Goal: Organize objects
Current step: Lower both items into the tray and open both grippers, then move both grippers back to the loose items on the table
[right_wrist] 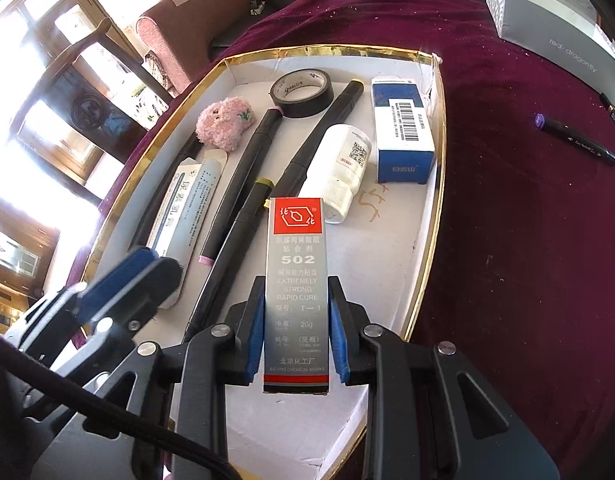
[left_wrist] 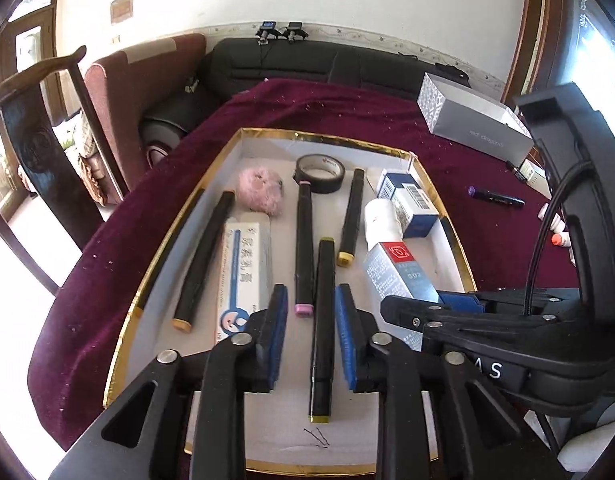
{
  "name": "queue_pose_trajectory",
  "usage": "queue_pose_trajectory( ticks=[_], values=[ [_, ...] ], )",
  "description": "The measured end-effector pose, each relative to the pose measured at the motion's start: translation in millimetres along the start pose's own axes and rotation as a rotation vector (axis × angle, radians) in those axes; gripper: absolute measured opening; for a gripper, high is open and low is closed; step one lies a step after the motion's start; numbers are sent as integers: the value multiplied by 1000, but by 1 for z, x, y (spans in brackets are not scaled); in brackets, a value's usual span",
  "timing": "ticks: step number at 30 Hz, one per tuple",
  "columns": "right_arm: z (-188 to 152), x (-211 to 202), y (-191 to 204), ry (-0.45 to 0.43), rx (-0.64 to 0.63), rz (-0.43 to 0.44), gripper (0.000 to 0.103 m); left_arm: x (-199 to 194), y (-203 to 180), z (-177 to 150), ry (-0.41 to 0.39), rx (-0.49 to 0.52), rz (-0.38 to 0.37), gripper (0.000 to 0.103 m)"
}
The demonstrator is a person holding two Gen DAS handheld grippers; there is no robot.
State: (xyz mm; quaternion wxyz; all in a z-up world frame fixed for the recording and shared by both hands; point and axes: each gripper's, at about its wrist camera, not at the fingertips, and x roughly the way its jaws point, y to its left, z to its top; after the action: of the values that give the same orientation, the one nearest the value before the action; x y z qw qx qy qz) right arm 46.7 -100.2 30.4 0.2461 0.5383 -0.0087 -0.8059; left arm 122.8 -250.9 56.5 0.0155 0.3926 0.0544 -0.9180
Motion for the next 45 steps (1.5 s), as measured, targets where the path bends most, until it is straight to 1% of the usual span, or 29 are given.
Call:
queue_pose_trajectory(
  ticks=[1, 3, 5, 11, 15, 16, 21, 25, 30, 35, 36, 41, 45],
  values=[
    [0, 0, 0, -3, 3, 0, 26, -2, 1, 1, -7, -4, 10, 30],
    [0, 0, -1, -10, 8, 7, 26, -6, 5, 1, -23, -16, 28, 41],
    [0, 0, -1, -17, 9, 11, 26, -8, 8, 2, -33, -29, 37, 46],
    [0, -2, -2, -27, 20, 42, 33, -16, 8, 4, -46, -34, 38, 47],
    [0, -9, -8, -51, 50, 70, 38, -23, 0, 6, -63, -13, 40, 53],
    [0, -13, -11, -63, 56, 80, 40, -24, -2, 6, -67, -5, 42, 53],
    [-2, -36, -24, -140, 82, 116, 54, -34, -21, 8, -87, 39, 45, 55],
    [-4, -56, -41, -193, 116, 124, 59, -41, -37, 10, -100, 75, 43, 57],
    [-9, -78, -82, -235, 180, 96, 60, -46, -66, 16, -117, 140, 43, 60],
    [-22, -103, -144, -278, 281, 33, 59, -40, -106, 22, -99, 209, 13, 60],
    [-23, -108, -155, -286, 299, 20, 59, -36, -118, 24, -89, 228, -3, 60],
    [-39, -138, -220, -340, 399, -55, 59, -16, -172, 31, -56, 308, -37, 60],
    [-53, -160, -263, -375, 476, -91, 60, 7, -219, 32, -26, 364, -71, 60]
  ],
)
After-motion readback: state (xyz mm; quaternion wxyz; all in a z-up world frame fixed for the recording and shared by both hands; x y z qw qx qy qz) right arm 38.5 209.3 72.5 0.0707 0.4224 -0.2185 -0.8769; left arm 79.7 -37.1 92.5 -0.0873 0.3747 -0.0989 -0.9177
